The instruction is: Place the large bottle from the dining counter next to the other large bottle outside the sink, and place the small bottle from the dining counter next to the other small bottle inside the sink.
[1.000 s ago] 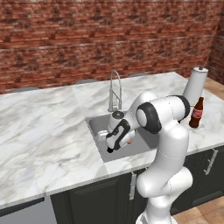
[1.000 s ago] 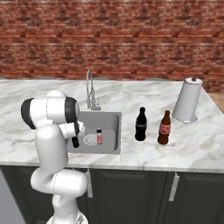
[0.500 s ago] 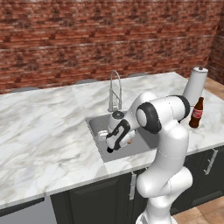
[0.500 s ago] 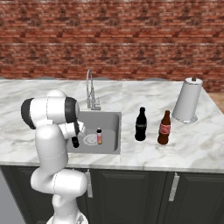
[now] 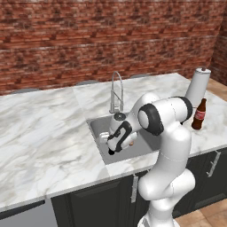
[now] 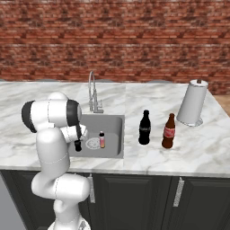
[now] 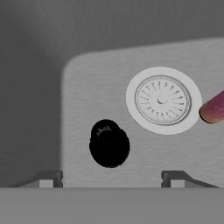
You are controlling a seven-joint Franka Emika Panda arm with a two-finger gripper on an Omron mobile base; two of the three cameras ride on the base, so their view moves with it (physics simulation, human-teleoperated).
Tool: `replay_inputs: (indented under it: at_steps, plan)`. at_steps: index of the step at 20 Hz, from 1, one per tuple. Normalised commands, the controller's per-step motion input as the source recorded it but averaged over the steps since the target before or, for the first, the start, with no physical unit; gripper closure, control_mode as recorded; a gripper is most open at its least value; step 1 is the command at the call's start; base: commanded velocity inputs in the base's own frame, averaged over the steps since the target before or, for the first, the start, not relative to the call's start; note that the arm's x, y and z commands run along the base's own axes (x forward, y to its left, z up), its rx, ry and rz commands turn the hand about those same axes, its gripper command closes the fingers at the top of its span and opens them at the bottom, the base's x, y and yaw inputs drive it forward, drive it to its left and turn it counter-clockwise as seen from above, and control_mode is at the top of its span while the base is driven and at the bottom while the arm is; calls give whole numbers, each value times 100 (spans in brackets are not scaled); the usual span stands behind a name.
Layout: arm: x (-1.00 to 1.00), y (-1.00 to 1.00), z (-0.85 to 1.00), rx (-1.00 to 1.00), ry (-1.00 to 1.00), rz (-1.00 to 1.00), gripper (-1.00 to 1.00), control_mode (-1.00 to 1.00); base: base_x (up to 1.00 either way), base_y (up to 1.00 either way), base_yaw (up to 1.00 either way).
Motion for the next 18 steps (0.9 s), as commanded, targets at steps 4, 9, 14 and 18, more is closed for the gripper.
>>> replay_inputs:
  at_steps: [4,9,14,18]
  plan:
    - [0,0,0,0,0,0,-100,-100,0,0,0]
    - [-1,0,4,0,0,0,-100,-100,0,0,0]
    - [-13,0,18,0,0,0,-100,-100,0,0,0]
    - [-30,0,49,0,0,0,-100,-100,0,0,0]
